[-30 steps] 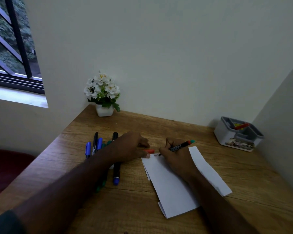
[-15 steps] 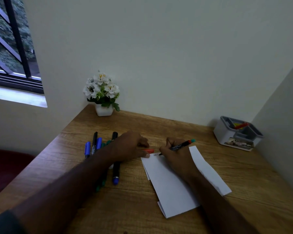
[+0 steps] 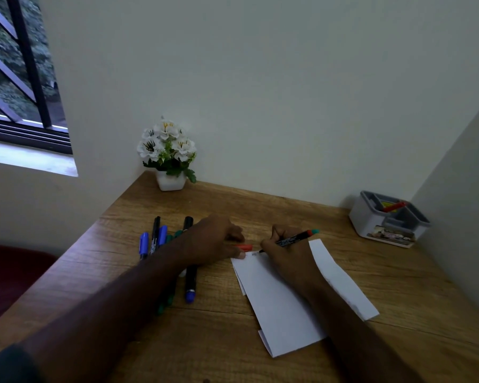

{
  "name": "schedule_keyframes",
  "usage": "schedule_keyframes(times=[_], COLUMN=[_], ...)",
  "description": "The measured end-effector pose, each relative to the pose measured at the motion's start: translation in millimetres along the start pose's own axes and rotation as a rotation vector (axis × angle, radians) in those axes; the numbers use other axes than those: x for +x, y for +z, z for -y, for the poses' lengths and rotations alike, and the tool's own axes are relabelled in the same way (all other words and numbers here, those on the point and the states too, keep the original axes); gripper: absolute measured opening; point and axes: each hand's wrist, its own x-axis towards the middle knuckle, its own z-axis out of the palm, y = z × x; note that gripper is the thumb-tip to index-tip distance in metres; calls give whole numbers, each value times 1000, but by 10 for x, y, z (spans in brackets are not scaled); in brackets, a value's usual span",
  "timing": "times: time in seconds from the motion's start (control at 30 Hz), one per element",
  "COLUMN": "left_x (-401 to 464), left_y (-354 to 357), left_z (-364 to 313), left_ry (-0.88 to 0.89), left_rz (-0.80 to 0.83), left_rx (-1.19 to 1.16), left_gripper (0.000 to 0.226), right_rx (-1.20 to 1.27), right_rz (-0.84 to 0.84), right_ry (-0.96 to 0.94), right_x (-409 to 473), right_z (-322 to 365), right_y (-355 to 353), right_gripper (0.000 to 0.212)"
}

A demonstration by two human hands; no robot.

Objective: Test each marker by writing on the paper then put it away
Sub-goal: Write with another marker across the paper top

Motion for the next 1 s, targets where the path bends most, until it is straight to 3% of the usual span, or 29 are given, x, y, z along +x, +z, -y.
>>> schedule_keyframes(times=[0.4,1.0], left_x=[-1,4], left_y=[5,22], left_z=[-8,30], left_ry=[-27,-16], left_rz=[-6,-14], left_rx=[-24,-26], left_gripper=[56,54], right_rx=[39,32], right_rz=[-25,-46], right_ry=[25,44], right_x=[18,24], right_z=[-31,-48], right_y=[-7,-10], right_gripper=[33,24])
